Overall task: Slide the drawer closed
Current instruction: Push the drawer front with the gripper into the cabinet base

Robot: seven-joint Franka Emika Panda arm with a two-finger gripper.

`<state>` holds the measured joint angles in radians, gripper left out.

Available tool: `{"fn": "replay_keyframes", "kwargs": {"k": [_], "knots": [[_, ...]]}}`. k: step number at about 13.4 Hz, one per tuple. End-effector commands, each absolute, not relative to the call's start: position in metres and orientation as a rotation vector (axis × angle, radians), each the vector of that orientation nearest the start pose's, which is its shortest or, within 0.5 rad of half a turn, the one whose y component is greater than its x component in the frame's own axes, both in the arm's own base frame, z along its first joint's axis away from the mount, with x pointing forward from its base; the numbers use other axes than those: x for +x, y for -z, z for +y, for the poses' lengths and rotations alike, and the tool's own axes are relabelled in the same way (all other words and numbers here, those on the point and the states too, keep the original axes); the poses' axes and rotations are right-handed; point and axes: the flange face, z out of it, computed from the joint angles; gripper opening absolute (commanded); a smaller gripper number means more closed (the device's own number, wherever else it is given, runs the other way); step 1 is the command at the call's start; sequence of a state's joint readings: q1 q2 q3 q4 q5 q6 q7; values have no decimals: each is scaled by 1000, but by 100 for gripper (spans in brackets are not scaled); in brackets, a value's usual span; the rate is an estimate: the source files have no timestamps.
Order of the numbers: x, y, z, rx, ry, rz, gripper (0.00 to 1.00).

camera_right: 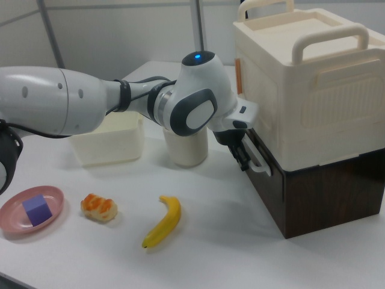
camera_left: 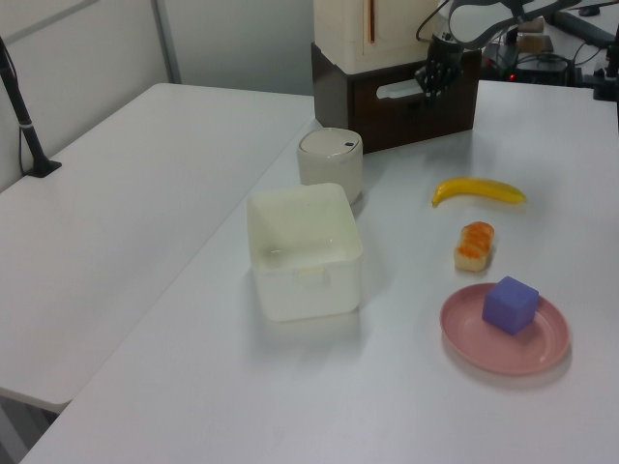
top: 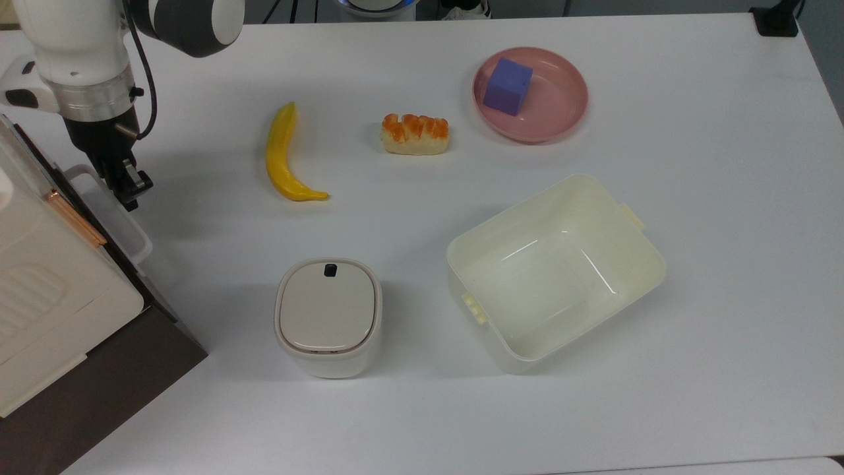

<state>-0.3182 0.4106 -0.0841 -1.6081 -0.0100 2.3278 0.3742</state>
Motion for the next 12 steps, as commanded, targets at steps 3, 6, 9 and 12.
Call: {"fn": "replay_keyframes", "kwargs": {"k": [3,6,9,12], "knots": [[649,-425,-279,-2905,545,1198,1],[653,-437,-284,-2876,659,1201,2],[656,-437,-276,-2906,656,1157,3],[664,-441,-255,-2992,659,951,9]]}}
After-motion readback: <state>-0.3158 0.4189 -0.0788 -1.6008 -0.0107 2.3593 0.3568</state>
